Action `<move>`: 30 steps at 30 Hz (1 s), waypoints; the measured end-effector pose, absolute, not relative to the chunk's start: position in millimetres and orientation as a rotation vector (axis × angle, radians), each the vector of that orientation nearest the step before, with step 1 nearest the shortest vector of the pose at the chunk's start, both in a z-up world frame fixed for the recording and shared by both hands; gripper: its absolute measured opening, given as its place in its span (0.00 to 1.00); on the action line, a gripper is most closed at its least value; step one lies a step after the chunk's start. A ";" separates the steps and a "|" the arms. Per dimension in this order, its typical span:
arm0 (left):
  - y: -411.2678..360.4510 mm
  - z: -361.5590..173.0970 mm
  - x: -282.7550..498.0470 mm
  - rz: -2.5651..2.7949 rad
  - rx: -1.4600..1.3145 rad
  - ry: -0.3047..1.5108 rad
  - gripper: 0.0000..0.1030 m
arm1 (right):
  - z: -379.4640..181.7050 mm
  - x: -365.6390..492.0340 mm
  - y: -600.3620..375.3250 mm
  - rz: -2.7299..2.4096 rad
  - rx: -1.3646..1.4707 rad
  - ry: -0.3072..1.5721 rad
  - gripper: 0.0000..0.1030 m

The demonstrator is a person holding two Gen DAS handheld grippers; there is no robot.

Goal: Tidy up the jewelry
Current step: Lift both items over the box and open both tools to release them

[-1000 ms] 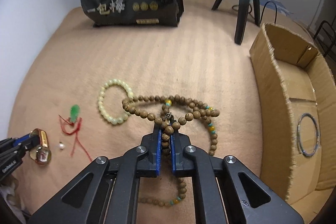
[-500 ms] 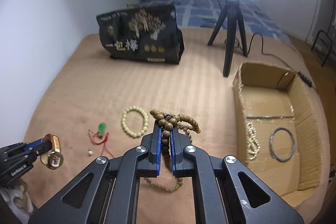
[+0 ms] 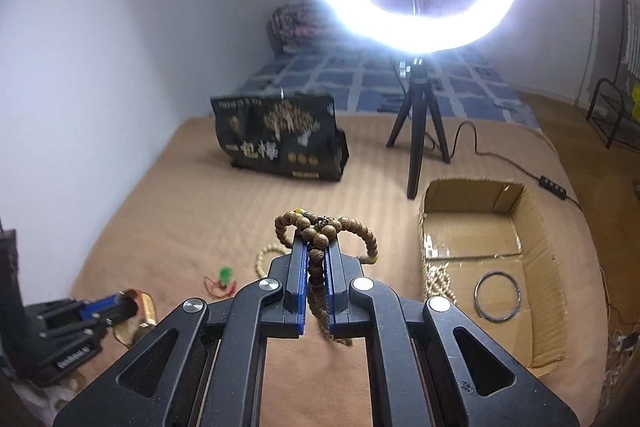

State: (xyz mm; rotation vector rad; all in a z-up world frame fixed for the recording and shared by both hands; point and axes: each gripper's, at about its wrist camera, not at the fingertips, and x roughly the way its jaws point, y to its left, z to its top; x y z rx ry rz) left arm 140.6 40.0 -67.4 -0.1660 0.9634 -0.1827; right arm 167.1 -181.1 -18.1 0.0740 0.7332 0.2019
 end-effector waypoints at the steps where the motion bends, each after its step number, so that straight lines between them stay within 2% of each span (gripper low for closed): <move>1: 38.1 -64.2 139.0 -0.186 -0.164 0.957 0.08 | -11.8 163.8 -183.2 0.204 0.082 0.719 0.06; 18: -7.2 -26.4 124.3 -0.267 -0.143 0.885 0.08 | 59.3 123.3 -228.3 0.175 0.142 0.548 0.06; 30: -72.8 -13.9 141.0 -0.366 -0.091 0.878 0.08 | 59.6 121.5 -289.7 0.083 0.164 0.534 0.06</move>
